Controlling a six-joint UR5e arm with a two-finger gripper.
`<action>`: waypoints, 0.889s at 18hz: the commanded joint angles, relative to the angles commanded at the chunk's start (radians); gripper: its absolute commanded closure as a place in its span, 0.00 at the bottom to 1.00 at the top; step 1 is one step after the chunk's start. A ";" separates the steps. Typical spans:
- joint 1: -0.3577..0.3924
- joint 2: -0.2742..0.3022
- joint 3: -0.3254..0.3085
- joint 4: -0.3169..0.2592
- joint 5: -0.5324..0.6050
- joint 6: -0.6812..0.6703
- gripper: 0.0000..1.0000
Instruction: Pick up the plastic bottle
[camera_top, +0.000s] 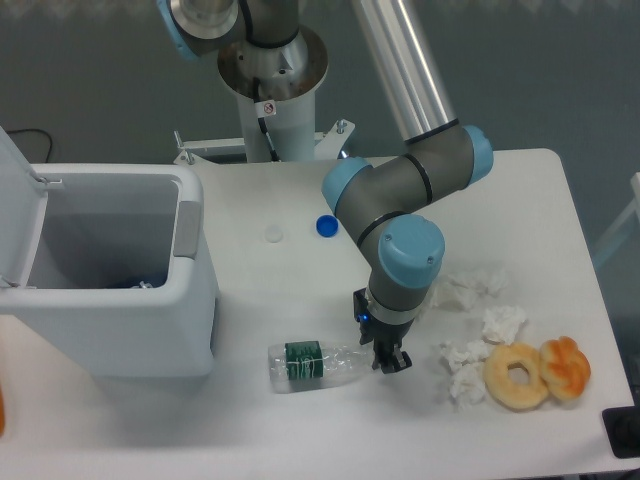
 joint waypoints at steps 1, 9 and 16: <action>0.000 0.002 0.000 0.000 0.000 0.000 0.24; 0.000 0.000 -0.008 0.000 0.002 0.014 0.24; -0.009 -0.031 -0.008 0.024 0.018 0.015 0.33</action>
